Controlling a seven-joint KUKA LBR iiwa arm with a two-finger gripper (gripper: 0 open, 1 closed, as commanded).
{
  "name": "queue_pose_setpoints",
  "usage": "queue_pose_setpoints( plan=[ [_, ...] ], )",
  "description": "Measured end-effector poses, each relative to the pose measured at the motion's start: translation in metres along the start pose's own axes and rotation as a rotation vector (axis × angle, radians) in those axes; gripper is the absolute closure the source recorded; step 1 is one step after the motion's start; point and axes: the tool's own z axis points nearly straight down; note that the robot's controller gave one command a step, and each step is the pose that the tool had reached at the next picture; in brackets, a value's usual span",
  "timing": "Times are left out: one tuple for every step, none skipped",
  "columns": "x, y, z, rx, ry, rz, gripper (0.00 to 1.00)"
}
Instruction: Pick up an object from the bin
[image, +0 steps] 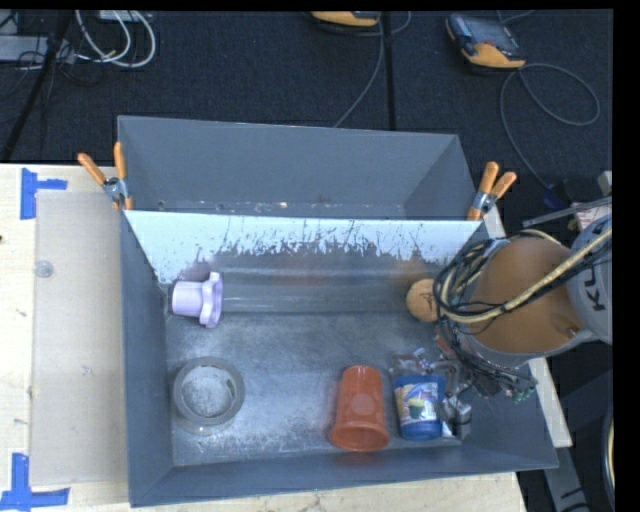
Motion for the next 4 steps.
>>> queue_pose_setpoints(
  plan=[
    [0.0,0.0,0.0,0.0,0.0,-0.001,1.0],
    [0.0,0.0,0.0,0.0,0.0,-0.002,1.0],
    [0.0,0.0,0.0,0.0,0.0,-0.003,1.0],
    [0.0,0.0,0.0001,0.0,0.0,-0.003,1.0]
  ],
)
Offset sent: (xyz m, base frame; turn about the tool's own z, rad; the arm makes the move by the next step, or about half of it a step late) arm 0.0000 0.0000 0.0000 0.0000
